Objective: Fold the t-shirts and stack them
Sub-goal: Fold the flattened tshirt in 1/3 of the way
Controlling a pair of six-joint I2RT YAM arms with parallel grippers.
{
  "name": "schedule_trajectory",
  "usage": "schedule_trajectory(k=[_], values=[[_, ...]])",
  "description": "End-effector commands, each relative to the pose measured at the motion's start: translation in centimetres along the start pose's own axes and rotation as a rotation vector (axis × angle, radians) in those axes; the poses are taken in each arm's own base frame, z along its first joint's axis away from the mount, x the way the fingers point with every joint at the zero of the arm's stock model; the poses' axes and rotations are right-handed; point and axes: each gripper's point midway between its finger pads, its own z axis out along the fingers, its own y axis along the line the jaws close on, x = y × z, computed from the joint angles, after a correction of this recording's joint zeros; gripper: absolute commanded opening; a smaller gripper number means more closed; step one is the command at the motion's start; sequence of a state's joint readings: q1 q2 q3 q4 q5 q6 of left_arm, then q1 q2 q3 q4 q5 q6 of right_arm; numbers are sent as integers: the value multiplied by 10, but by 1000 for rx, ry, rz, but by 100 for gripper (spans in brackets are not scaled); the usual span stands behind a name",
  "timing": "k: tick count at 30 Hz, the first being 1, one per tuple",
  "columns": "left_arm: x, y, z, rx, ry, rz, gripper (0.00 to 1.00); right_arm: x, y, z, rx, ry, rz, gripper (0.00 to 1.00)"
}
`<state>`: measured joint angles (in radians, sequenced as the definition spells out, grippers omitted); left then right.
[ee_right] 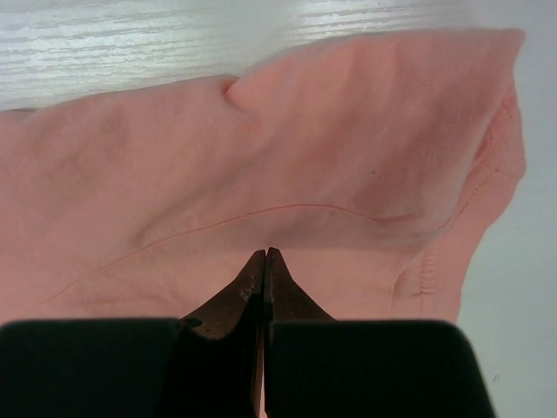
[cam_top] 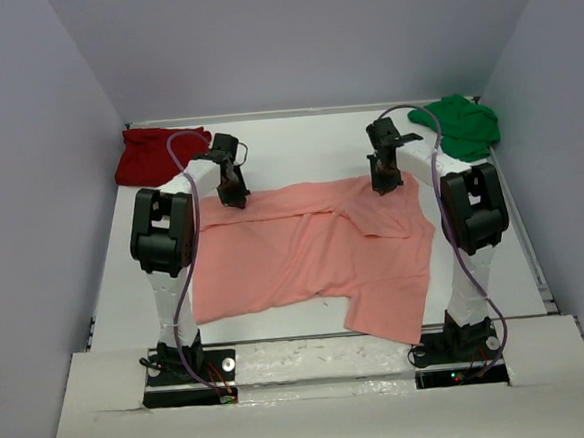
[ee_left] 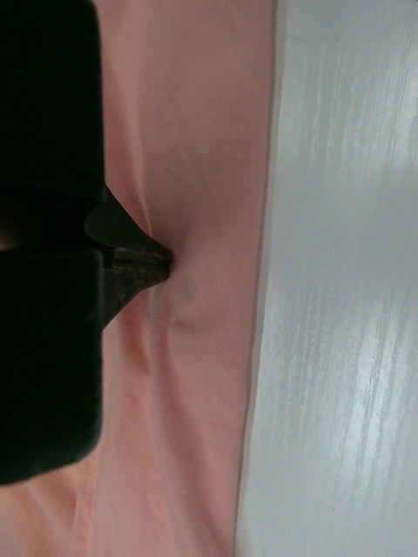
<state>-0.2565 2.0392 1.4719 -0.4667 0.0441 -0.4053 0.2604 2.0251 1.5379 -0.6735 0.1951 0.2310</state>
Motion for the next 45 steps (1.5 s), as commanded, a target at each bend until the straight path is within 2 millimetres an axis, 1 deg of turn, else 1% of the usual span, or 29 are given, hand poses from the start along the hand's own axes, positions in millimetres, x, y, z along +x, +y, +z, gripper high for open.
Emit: schedule_trajectory(k=[1,6,9,10,12,14,16,17,19,20,21,22,23,25,26,27,28,29,30,32,33,34,35,36,37,38,40,41,45], values=[[3,-5,6,17,40,-5,0,1,0,10,-11,30,-16,0],[-2,-6,11,13,44,1,0,-1,-5,20,11,39,-16,0],[-3,-5,17,-2,61,7,0,-3,-9,26,19,45,-11,0],[-8,-7,17,0,51,7,0,-6,-10,28,27,43,-16,0],[-8,-7,21,-3,57,7,0,-10,-13,29,32,37,-8,0],[-12,-9,22,-1,49,7,0,-15,-12,32,31,31,-11,0],[-21,-11,23,-7,34,8,0,-20,-16,35,37,27,-11,0],[-31,-15,21,-4,14,9,0,-23,-15,37,37,24,-12,0],[-34,-13,25,-21,15,13,0,-27,-14,39,37,23,-18,0],[-43,-17,23,-15,-2,14,0,-33,-17,41,39,15,-11,0],[-42,-16,27,-22,11,16,0,-35,-17,42,38,10,-13,0],[-44,-18,29,-18,10,17,0,-37,-16,43,36,9,-19,0],[-52,-21,27,-10,-5,16,0,-40,-20,45,36,8,-12,0],[-53,-21,33,-14,5,17,0,-45,-18,49,34,6,-14,0],[-62,-25,32,-8,-14,25,0,-47,-22,51,31,8,-11,0],[-61,-24,37,-14,-2,28,0,-46,-20,55,26,17,-18,0],[-64,-25,37,-13,-6,31,0,-53,-25,55,31,8,-13,0],[-72,-27,36,-7,-24,37,0,-55,-24,56,30,7,-19,0],[-75,-27,37,-5,-28,39,0,-58,-28,57,30,5,-15,0],[-75,-27,45,5,-17,40,0,-64,-27,58,28,-3,-22,0],[-80,-29,44,15,-27,40,0,-67,-26,57,25,-9,-24,0],[-80,-28,50,28,-18,39,0,-68,-31,59,28,-5,-17,0],[-86,-31,49,43,-28,40,0,-72,-30,60,24,-10,-17,0],[-84,-30,56,46,-17,37,0,-73,-29,60,21,-8,-21,0],[-86,-31,57,60,-14,35,0,-77,-34,63,26,-14,-13,0],[-93,-35,56,72,-27,36,0,-78,-33,63,24,-15,-14,0],[-96,-36,61,80,-27,37,0,-81,-32,64,18,-17,-21,0],[-103,-38,59,91,-43,38,0,-83,-33,65,23,-21,-21,0],[-113,-39,63,108,-59,36,0,-82,-30,70,15,-14,-23,0]])
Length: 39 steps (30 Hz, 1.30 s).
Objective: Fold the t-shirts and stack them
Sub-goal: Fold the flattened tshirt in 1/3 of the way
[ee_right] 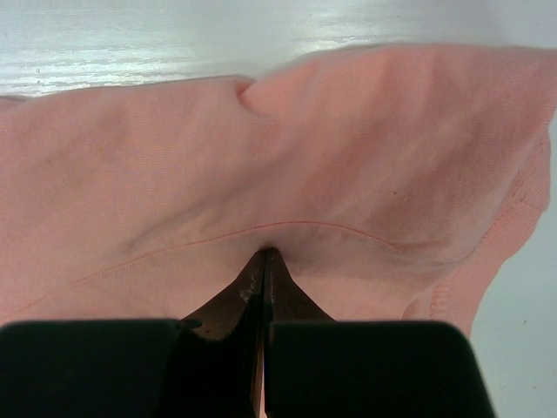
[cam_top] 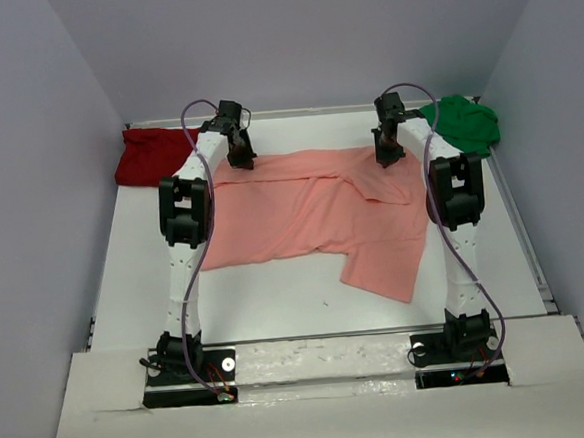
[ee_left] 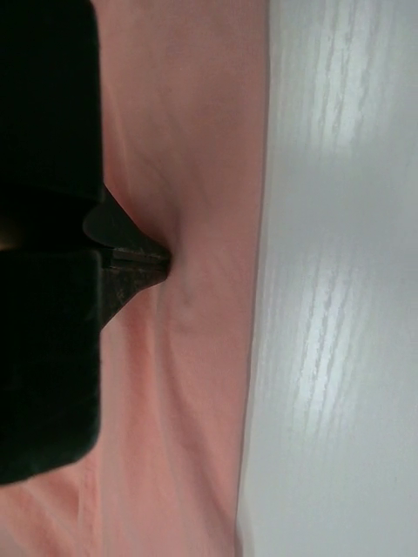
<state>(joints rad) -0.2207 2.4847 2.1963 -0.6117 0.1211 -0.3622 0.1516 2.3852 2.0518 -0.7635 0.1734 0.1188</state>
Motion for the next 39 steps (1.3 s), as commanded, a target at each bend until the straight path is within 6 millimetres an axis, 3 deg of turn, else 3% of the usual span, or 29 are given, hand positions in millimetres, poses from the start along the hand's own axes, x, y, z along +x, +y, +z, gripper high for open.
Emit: schedule_trajectory(k=[1,5,9,14,18,19,21,22,24,25,27,28,29,30,31,32,33,35,36,37,38,39], values=[[4,9,14,13,39,18,0,8,-2,12,-5,38,-19,0],[0,7,14,37,30,15,0,10,-3,16,2,45,-19,0],[4,6,11,43,37,19,0,3,-7,7,15,10,-24,0],[-21,-2,-23,-7,-97,48,0,-21,-8,-18,-1,-81,-32,0],[-39,-9,-55,-17,-183,56,14,-45,-15,-47,17,-158,-48,0],[-53,-15,-74,-1,-238,58,21,-50,-18,-53,25,-174,-47,0],[-61,-20,-92,10,-284,61,28,-60,-22,-69,40,-211,-49,0],[-76,-27,-114,27,-348,63,34,-73,-24,-88,38,-259,-40,1],[-88,-33,-138,33,-407,62,39,-84,-26,-109,33,-302,-33,7],[-96,-43,-163,57,-454,68,44,-95,-31,-135,39,-349,-21,11],[-100,-51,-191,78,-501,81,50,-103,-30,-166,36,-396,-21,25],[-104,-62,-225,106,-559,91,56,-104,-27,-181,22,-416,-23,35],[-102,-65,-240,118,-579,97,59,-100,-29,-207,7,-433,12,49],[-96,-64,-266,125,-605,106,69,-94,-29,-218,-10,-433,37,55],[-89,-61,-275,110,-608,100,74,-87,-28,-226,-34,-431,54,61],[-82,-56,-284,106,-608,89,77,-63,-24,-237,-83,-413,86,71],[-62,-41,-292,78,-594,68,85,-54,-19,-243,-107,-427,109,75],[-36,-19,-292,38,-543,20,89,-21,-18,-246,-137,-391,191,83],[-20,-12,-290,45,-504,2,90,-7,-22,-270,-162,-422,218,85],[17,-9,-286,114,-423,-11,91,27,-15,-253,-193,-341,243,85],[30,-1,-286,145,-396,-37,91,42,-12,-257,-225,-327,256,85],[67,11,-264,153,-307,-63,91,53,-12,-279,-269,-366,271,85]])
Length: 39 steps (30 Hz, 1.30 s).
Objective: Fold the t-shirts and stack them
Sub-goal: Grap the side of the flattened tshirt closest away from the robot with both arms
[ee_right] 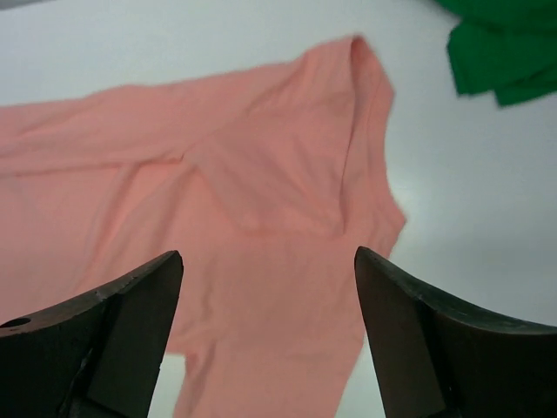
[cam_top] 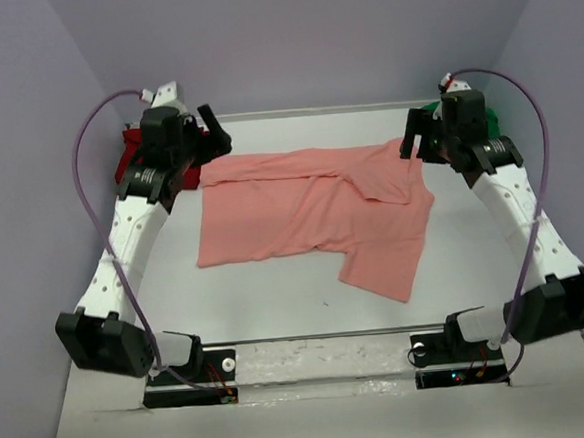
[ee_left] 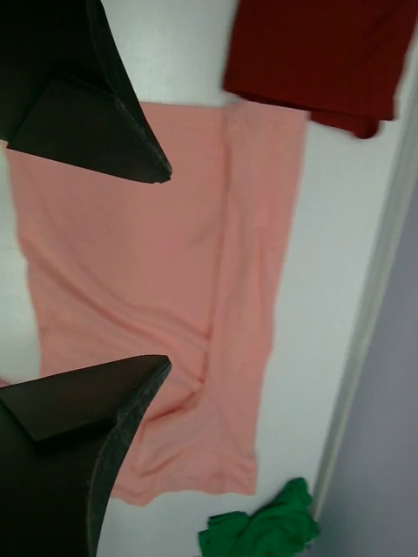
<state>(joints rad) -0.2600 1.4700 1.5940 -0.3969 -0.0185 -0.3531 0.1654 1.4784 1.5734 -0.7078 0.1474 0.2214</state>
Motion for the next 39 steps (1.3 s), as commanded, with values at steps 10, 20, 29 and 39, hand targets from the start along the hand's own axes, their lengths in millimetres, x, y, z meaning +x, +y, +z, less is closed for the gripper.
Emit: schedule_trajectory(k=[10,20,29,39], values=[[223,55,-72,119,476,-412,82,177,-10,-98,-96,226,299,75],[256,110,-85,-188,498,-474,77,252,-12,-116,130,404,414,61],[236,142,-91,-336,392,-414,77,315,-13,-116,251,477,407,54],[222,140,-86,-299,387,-390,78,368,3,-103,348,544,300,55]])
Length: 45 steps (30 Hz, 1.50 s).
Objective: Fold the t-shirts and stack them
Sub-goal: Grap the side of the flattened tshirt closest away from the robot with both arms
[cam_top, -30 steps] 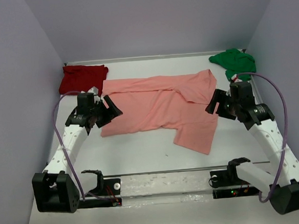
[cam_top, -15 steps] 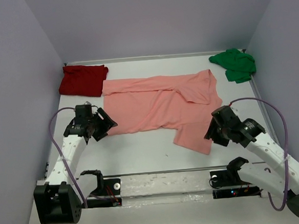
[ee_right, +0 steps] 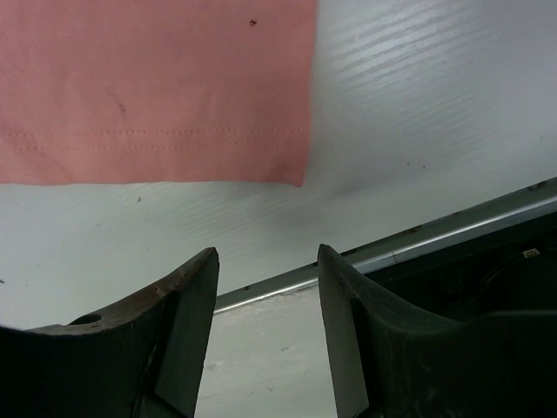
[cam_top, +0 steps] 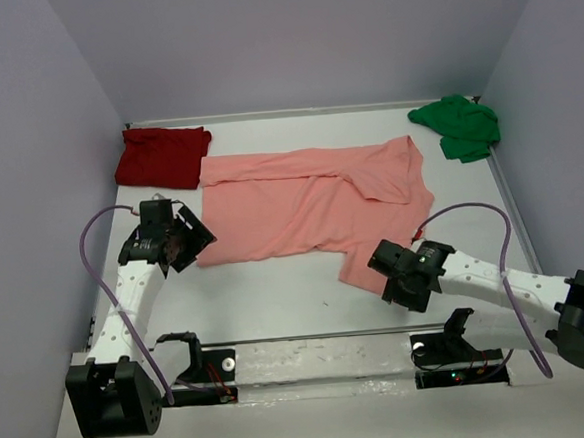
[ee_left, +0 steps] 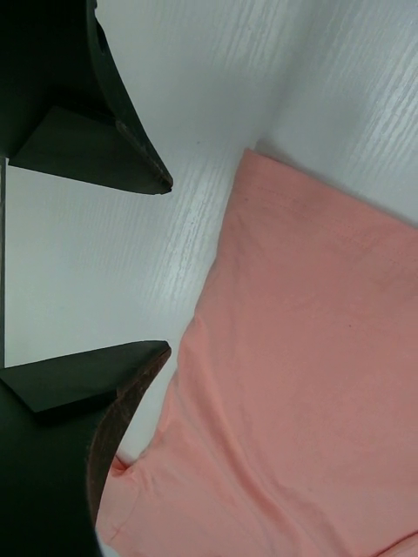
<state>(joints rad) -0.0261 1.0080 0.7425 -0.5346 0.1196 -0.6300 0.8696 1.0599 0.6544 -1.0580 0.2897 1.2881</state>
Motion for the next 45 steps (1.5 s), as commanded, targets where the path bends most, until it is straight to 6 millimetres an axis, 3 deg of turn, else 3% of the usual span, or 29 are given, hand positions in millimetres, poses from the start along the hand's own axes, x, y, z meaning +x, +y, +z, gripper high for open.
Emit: schedule_trajectory(k=[1,5,14,23,38,41,43,45], values=[[-13,-7,-8,29,-28,31,78,-6,5,12,41,-68,86,55],[-12,-12,-11,56,-27,46,77,-4,0,17,45,-83,92,55],[-10,-19,-9,95,-1,61,77,-31,7,7,60,-201,96,50],[-7,-17,-9,95,6,68,78,-23,2,26,65,-160,126,48],[-13,-20,-13,121,6,59,77,-23,-1,26,105,-141,175,39],[-16,-23,-15,130,3,59,77,-23,-1,27,104,-139,188,30],[-16,-25,-16,134,7,60,78,-21,1,28,102,-127,187,18],[-15,-26,-17,144,12,62,77,-19,4,28,95,-117,183,16]])
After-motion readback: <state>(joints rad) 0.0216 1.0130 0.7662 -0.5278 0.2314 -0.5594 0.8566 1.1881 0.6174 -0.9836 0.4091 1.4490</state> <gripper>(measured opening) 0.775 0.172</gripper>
